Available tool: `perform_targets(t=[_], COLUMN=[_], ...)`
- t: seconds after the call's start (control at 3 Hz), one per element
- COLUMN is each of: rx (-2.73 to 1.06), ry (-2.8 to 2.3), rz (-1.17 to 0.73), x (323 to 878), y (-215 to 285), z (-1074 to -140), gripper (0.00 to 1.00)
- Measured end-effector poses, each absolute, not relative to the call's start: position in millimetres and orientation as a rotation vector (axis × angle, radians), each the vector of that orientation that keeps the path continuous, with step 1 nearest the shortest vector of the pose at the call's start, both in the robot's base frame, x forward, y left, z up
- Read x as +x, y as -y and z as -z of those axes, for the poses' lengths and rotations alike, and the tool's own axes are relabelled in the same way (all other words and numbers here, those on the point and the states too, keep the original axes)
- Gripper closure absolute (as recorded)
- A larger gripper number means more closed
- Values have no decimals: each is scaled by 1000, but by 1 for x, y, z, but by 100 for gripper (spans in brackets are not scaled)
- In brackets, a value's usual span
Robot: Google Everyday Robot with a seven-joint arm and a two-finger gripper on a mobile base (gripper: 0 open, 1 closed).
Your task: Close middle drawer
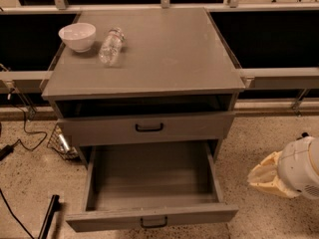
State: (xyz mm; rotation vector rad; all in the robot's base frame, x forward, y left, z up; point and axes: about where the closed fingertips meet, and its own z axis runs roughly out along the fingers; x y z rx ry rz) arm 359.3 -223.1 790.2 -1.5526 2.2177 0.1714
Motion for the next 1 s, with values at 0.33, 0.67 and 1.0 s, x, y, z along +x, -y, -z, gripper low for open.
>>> perform_targets(t=[0.33,0.67,1.0], rx=[-1544,-1521,-1480], ry=[-2212,-2225,-2202], rz=[-232,-299,-328], x=[349,336,326], y=[220,222,221], z=[-754,-711,-667], gripper=[100,100,100])
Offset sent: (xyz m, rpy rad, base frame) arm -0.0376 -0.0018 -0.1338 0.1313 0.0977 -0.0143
